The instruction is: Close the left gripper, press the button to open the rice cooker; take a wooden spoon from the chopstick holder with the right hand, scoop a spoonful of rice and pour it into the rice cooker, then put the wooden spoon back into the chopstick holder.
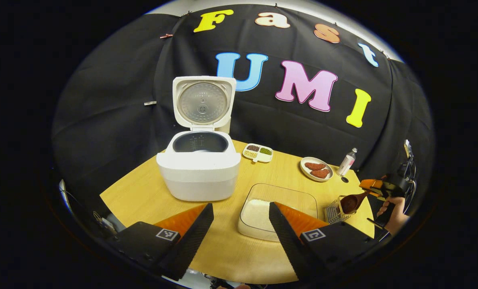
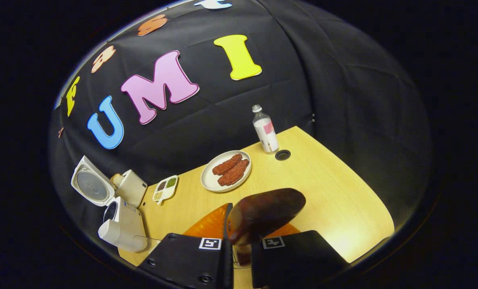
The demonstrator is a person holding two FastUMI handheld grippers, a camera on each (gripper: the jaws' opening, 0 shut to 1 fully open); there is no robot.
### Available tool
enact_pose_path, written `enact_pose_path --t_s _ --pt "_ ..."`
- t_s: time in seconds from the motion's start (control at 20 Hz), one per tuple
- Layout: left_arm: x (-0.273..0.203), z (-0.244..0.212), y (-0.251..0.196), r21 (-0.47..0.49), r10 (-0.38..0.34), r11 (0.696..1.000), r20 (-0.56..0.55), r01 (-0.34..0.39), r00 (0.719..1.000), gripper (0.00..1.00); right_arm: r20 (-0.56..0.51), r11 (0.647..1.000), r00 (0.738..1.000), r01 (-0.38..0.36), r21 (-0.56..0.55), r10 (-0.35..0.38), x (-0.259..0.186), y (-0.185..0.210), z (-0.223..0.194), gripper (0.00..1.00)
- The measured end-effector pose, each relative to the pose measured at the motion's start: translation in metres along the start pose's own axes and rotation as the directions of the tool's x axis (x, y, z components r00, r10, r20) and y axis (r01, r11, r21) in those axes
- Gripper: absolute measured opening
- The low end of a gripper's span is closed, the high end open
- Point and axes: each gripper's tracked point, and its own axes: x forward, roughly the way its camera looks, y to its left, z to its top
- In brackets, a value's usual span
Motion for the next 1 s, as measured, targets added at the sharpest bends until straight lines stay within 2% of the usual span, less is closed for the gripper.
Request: enact_pose_path --t_s 0.05,0.1,0.3,0.5,0.65,0.9,1.0 --pt "-0.002 0.002 0.009 -0.002 0.005 1.0 0.014 -0.005 1.0 0.96 0.01 1.0 1.0 -0.005 -0.002 0.005 -0.008 0.008 0.007 0.17" --pt "-0.002 0.004 0.016 -0.008 0.007 1.0 0.023 -0.007 1.0 0.96 0.011 1.0 1.0 -0.005 0.002 0.005 -0.016 0.016 0.011 0.22" --pt "-0.008 -0.002 0.041 -0.047 -0.025 0.999 0.04 0.027 0.999 0.96 0.039 0.996 0.996 -0.083 0.021 0.082 -0.059 0.07 0.024 0.22" --pt "-0.012 -0.01 0.072 -0.06 -0.046 0.997 0.025 0.048 0.999 0.96 0.064 0.988 0.986 -0.152 -0.016 0.153 -0.087 0.121 0.019 0.22" --pt "-0.022 -0.011 0.093 -0.129 -0.075 0.989 0.017 0.076 0.997 0.96 0.069 0.981 0.979 -0.188 -0.045 0.191 -0.094 0.152 0.006 0.22" --pt "-0.033 -0.024 0.132 -0.121 -0.057 0.991 -0.005 0.056 0.998 0.95 0.061 0.969 0.972 -0.222 -0.106 0.229 -0.09 0.19 -0.023 0.22" --pt "-0.036 -0.028 0.143 -0.132 -0.058 0.99 -0.019 0.055 0.998 0.96 0.045 0.969 0.975 -0.208 -0.133 0.215 -0.08 0.195 -0.041 0.22"
